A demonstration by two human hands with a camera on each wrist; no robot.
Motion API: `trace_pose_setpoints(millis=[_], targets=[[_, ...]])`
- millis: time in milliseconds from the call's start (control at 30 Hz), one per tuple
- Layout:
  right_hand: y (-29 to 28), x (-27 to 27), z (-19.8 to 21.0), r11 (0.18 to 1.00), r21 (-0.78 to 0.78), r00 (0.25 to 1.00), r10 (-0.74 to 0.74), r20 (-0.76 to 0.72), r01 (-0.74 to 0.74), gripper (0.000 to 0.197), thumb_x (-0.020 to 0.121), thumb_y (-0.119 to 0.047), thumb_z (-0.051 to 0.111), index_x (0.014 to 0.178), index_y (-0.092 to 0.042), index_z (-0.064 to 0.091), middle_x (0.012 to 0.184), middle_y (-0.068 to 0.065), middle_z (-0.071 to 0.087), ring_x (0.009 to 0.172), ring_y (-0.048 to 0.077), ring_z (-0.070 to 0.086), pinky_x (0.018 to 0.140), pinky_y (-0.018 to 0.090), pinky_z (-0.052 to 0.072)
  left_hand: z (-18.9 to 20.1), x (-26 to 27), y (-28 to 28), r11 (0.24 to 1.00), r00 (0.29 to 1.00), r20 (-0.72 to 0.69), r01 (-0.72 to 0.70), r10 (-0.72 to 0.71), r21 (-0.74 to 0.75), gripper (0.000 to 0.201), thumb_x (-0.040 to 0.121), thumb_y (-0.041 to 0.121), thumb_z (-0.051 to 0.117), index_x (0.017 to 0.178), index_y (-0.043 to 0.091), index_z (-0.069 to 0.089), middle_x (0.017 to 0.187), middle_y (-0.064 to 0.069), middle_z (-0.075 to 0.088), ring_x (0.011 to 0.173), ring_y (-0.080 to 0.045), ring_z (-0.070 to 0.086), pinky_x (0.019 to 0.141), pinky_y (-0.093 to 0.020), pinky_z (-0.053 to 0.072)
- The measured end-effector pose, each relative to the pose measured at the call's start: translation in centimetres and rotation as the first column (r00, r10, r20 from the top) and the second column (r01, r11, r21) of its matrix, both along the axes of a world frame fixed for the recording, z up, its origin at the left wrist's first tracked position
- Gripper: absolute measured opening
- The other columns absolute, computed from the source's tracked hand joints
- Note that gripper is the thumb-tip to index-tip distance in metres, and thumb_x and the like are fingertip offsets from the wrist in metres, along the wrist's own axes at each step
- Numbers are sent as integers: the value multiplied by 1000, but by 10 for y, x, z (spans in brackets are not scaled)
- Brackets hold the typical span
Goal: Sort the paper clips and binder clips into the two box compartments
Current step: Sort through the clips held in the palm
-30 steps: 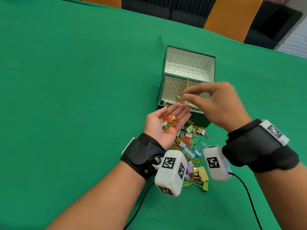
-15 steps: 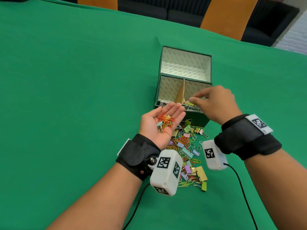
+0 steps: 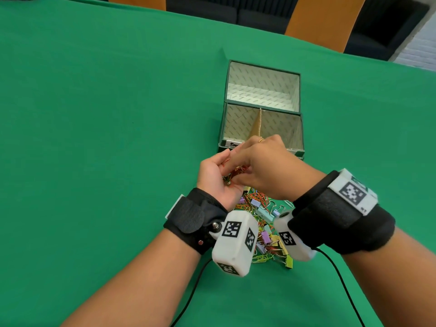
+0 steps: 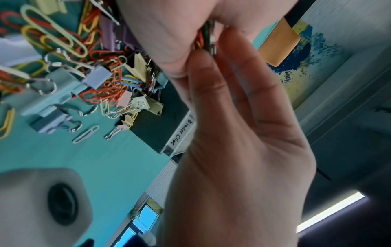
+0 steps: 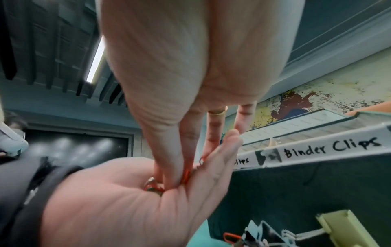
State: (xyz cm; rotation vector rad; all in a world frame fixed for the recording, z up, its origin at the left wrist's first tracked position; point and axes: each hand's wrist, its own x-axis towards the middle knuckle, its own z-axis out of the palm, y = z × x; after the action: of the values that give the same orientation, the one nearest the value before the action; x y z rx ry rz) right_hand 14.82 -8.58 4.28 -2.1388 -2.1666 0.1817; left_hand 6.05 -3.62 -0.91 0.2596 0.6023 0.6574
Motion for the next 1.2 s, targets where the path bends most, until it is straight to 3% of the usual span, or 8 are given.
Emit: trace_pose_setpoints(millis=[167,367,533,667,800,1000,1100,1200], targets=[[0,3,-7,998,57,999,-19,-33,21,16,86,-36,67,97,-46,69,101,-21,66,110,11,46,91,35,23,-5,3,3,999,999,27,-37,38,-34,61,100,15,36,51,3,71,45,-3,58,31,-10,50,35,-9,36],[-1,2,-10,986,164,989,-4,-150,28,14,86,-29,66,89,-41,71,85,-20,68,99,13,50,98,46,29,-12,2,7,997,997,72,-20,25,-69,35,97,16,41,117,-6,59,80,-14,66,64,-20,70,63,-21,56],[-2,5,-11,970,232,944,6,-331,76,17,80,-25,70,82,-42,71,64,-25,58,89,9,55,89,51,44,-14,1,10,999,989,151,7,-1,-41,34,97,14,36,102,-7,62,88,-20,70,75,-26,72,67,-30,60],[-6,7,-5,960,241,912,-36,-408,146,16,81,-25,72,83,-40,72,72,-18,64,86,6,55,89,40,45,-14,2,10,1000,982,190,9,-4,-27,50,98,15,33,75,-7,72,88,-23,70,76,-30,71,69,-36,60],[-8,24,3,896,342,860,-79,-505,283,15,82,-19,71,86,-34,72,79,-15,68,81,4,58,79,23,47,-15,3,10,999,981,195,5,4,-46,35,97,14,36,92,-8,63,92,-24,68,80,-33,70,78,-44,56],[-5,64,17,664,504,802,-256,-540,552,13,81,-18,69,83,-31,71,77,-17,66,64,-5,53,64,5,43,-16,0,10,998,970,241,41,-28,-48,37,99,16,34,98,-9,62,92,-24,69,82,-35,71,83,-48,54],[-2,79,8,696,389,779,-411,-474,604,13,82,-22,68,78,-34,70,76,-14,67,65,-1,55,71,20,50,-16,0,10,998,967,251,44,-30,-48,37,99,16,34,99,-9,62,94,-24,69,84,-35,71,84,-48,54],[-4,81,-5,772,192,790,-555,-259,606,16,84,-32,67,69,-38,67,82,-8,67,94,22,62,94,48,47,-16,0,9,998,969,245,50,-38,-46,38,99,16,34,99,-9,62,94,-24,70,85,-35,71,85,-48,53]])
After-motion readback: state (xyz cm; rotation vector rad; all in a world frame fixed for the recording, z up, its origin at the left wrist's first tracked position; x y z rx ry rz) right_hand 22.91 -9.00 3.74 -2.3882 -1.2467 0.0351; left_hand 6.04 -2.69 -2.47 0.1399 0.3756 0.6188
